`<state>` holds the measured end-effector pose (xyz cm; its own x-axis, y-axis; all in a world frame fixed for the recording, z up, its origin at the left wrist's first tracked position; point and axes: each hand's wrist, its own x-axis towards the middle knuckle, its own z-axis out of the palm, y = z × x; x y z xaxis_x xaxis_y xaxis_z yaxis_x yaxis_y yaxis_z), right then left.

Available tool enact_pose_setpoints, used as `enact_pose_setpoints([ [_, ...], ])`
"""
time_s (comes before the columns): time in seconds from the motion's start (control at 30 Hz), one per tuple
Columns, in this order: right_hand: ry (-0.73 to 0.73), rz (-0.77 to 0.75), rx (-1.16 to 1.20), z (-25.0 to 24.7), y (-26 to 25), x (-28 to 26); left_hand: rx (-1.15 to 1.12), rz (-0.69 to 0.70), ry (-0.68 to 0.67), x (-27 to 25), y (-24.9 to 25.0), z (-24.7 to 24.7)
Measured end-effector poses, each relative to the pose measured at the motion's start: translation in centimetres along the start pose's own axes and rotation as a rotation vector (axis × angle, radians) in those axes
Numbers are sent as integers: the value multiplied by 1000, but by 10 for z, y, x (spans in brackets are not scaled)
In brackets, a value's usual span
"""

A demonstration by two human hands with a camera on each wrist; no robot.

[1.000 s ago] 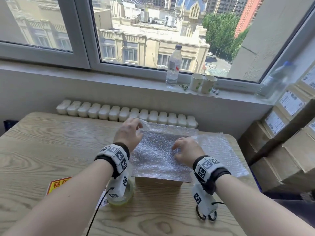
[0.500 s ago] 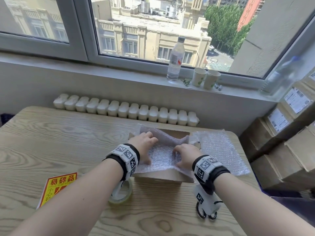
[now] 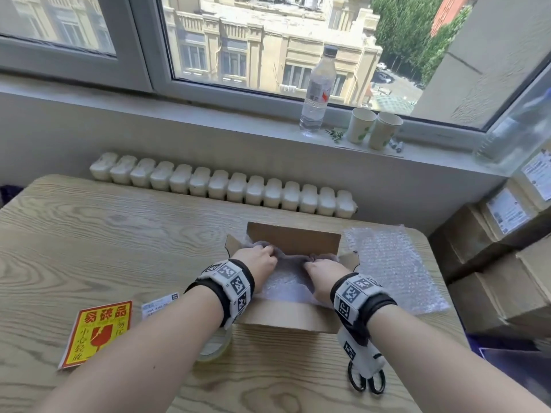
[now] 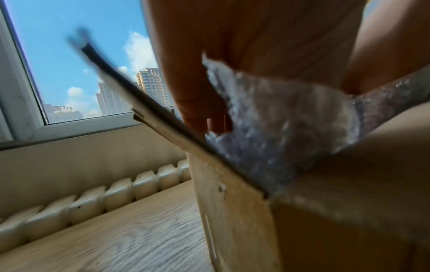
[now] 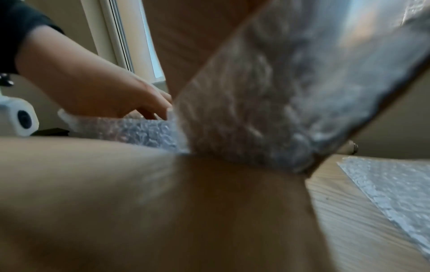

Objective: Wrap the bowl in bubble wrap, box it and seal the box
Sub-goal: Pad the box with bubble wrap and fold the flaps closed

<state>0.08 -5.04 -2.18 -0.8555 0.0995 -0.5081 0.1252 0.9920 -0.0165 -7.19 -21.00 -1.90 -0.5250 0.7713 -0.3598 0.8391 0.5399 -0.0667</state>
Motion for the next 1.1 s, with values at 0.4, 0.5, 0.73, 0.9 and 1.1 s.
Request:
enact_pose_setpoints([
  [0.4, -30, -22, -24, 14, -3, 17, -43, -40, -103, 24, 6, 20],
  [0.5, -39, -14, -28, 14, -5, 18, -55, -44, -100, 23, 7, 20],
  [0.73, -82, -49, -5, 2, -2, 11, -97, 15, -50, 14, 1, 8],
  [0.9, 105, -104, 30, -14, 7, 0, -99, 141, 123, 6, -10, -3],
  [1.1, 79, -145, 115, -5, 9, -7, -161, 121, 59, 3, -7, 0],
])
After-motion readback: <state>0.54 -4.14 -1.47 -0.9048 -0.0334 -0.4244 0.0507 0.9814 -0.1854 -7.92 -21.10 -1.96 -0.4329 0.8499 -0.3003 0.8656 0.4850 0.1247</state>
